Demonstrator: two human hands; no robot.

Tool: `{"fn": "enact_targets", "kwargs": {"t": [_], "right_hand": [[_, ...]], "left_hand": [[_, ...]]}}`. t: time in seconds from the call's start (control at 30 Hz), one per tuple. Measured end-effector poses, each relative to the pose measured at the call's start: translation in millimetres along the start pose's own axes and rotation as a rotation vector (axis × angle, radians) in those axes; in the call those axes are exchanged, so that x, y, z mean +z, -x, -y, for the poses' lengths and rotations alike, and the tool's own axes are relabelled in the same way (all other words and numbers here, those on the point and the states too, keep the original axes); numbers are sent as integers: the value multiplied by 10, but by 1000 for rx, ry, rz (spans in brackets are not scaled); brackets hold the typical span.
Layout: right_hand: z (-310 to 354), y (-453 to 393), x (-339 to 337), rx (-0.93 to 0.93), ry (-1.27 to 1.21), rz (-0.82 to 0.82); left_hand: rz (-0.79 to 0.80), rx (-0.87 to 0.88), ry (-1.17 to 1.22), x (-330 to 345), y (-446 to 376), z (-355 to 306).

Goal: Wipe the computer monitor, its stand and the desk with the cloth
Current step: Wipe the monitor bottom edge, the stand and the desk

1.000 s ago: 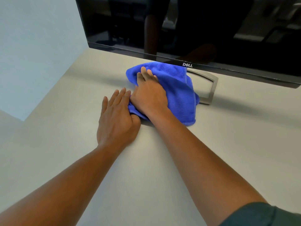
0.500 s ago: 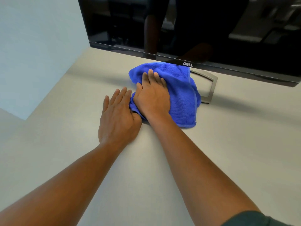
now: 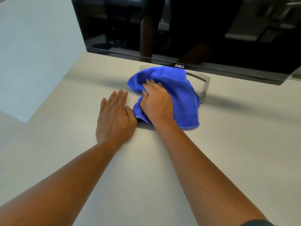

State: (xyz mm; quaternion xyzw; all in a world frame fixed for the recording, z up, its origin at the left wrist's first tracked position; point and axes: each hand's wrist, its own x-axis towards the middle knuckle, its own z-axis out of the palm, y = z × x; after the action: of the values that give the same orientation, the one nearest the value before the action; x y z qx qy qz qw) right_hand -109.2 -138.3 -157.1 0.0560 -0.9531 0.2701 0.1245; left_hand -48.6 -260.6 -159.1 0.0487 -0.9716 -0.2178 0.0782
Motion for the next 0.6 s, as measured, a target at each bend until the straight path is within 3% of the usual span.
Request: {"fn": "enact_targets", "kwargs": {"t": [0.13, 0.27, 0.33, 0.47, 0.6], "right_hand": [[-332, 122, -230, 131, 157, -121], [-471, 185, -365, 336, 330, -96], [-335, 190, -325, 304, 379, -51], [-93, 261, -183, 68, 336, 52], [-327, 280, -301, 248, 362, -26]], "left_hand": [[-6, 7, -17, -4, 13, -6], [-11, 10, -33, 6, 19, -14], [-13, 5, -38, 6, 18, -29], [-5, 7, -44, 4, 10, -34], [-4, 2, -31, -12, 26, -20]]}}
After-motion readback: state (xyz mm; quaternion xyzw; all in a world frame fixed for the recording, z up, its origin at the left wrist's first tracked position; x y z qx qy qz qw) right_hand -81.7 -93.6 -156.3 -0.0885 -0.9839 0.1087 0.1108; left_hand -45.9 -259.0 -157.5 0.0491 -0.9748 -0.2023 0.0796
